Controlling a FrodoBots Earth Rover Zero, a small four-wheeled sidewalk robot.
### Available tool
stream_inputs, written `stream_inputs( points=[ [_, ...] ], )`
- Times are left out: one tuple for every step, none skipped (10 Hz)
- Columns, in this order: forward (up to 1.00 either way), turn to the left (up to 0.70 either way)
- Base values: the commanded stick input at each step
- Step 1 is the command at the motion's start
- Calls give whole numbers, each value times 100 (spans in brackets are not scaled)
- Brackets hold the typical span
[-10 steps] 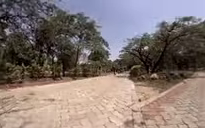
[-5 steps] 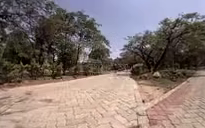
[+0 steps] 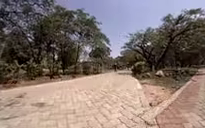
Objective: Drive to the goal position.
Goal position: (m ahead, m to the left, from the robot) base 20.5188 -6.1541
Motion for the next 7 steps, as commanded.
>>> stream_inputs(
  points=[
    [70, 0],
    [70, 0],
    [70, 0],
    [70, 0],
    [70, 0],
    [70, 0],
    [70, 0]
  ],
)
